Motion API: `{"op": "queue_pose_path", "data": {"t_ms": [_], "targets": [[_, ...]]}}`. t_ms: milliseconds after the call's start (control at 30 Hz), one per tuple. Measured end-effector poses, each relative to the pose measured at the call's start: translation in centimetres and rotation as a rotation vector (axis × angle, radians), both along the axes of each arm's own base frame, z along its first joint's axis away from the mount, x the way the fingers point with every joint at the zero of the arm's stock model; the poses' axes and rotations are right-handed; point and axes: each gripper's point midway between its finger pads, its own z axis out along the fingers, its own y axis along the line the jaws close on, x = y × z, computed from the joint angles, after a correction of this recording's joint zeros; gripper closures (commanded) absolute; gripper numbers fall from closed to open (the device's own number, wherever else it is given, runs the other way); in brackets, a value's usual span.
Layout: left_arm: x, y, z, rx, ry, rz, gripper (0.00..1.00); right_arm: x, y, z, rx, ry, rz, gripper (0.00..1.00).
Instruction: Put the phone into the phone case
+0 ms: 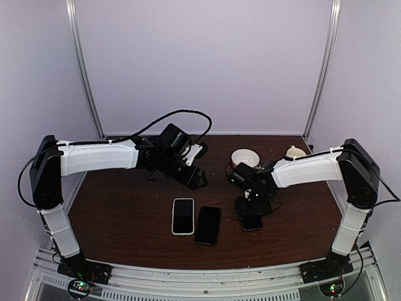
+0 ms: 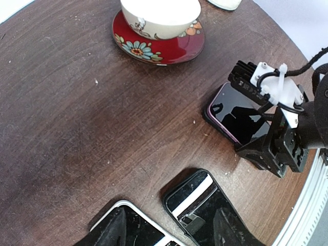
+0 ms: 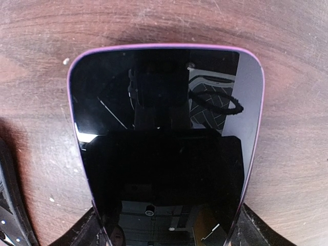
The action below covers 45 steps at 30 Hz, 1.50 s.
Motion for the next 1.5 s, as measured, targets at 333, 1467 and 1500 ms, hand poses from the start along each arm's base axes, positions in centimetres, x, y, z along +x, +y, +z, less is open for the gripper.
{"op": "queue_pose_path", "data": {"t_ms": [333,1467,1500], "targets": [[-1.0,-2.5,0.8,-0.147,0.076,-0.047,0.20,-0.8,0.5,1.4,0.049,-0.151,0.136,0.50],[-3.6,-11.7,-2.0,-0.518,0.282,-0.185,0.94,0.3,2.6,6.6,0.204,-0.581,0.352,0.47],[-3.6,-11.7,-2.0,-0.517,0.284,-0.184,0.97,0.3,2.6,6.6,0.205,-0.580,0.354,0.44]]}}
